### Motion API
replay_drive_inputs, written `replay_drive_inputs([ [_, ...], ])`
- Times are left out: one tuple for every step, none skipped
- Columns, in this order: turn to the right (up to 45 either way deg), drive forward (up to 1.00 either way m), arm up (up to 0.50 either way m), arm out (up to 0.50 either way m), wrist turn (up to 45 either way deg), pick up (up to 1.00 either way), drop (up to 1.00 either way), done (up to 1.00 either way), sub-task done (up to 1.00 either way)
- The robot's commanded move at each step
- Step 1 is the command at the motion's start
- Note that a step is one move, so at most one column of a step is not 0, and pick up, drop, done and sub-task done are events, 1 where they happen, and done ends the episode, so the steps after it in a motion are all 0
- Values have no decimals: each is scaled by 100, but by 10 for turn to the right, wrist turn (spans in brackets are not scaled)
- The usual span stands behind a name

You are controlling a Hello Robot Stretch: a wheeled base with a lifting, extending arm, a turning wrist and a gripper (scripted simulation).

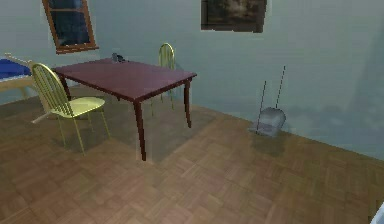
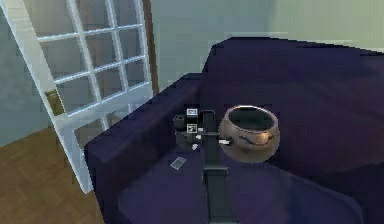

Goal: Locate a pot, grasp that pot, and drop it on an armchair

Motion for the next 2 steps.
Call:
replay_drive_inputs([
  [0, 0, 0, 0, 0, 0, 100, 0, 0],
  [0, 0, 10, 0, 0, 0, 0, 0, 0],
])
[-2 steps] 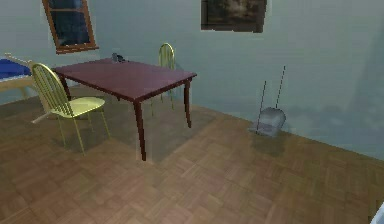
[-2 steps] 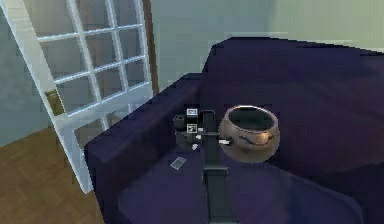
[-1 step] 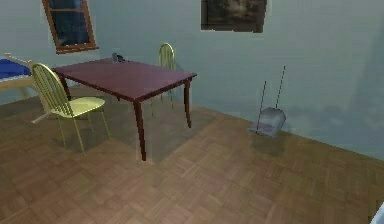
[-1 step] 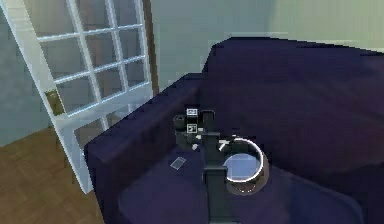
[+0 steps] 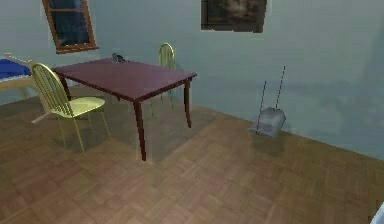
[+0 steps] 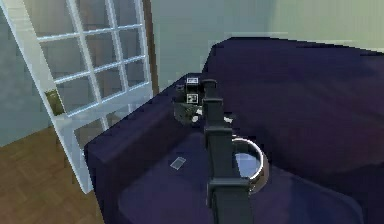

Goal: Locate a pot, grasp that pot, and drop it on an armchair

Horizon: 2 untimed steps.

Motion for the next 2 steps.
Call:
replay_drive_inputs([
  [0, 0, 0, -8, 0, 0, 0, 0, 0],
  [0, 0, 0, 0, 0, 0, 0, 100, 0],
])
